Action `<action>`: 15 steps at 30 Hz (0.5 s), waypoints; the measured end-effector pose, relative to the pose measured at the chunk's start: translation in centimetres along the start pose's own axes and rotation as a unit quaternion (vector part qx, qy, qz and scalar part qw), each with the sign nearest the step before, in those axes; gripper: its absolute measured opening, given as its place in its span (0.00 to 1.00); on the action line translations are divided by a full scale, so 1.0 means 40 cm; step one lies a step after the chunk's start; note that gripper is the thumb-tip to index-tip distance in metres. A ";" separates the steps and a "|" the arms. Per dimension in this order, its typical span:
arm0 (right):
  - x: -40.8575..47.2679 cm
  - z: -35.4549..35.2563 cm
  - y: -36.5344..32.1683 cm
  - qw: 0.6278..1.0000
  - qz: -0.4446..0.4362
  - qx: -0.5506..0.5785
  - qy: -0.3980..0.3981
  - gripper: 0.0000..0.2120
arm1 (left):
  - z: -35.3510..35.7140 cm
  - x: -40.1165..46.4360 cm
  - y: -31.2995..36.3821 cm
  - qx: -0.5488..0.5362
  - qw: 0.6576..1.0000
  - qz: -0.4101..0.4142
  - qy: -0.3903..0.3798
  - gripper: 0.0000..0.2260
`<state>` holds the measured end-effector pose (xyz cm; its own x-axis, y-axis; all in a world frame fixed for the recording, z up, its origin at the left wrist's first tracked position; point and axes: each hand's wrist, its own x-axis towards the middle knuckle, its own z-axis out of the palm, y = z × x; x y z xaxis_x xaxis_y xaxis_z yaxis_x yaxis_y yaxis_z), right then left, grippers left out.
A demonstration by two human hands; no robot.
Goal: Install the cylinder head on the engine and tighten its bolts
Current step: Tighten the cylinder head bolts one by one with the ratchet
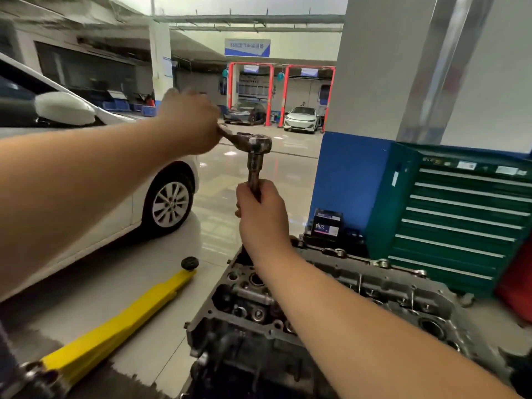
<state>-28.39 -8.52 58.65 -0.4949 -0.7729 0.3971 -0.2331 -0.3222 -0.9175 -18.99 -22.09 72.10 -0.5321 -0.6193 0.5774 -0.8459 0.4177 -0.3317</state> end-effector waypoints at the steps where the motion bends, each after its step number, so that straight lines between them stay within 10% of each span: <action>1: 0.008 -0.007 -0.007 1.000 0.003 0.011 -0.008 0.06 | -0.017 -0.034 -0.029 0.018 0.999 -0.030 -0.021 0.12; 15: 0.125 -0.006 -0.046 0.948 0.111 0.069 -0.292 0.29 | -0.283 -0.393 0.008 0.030 0.987 0.067 -0.141 0.23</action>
<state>-30.65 -11.64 62.33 0.0379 -0.9876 0.1523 -0.0468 -0.1540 -0.9870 -10.49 -4.70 71.35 -0.6213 -0.7251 0.2971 -0.7632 0.4741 -0.4390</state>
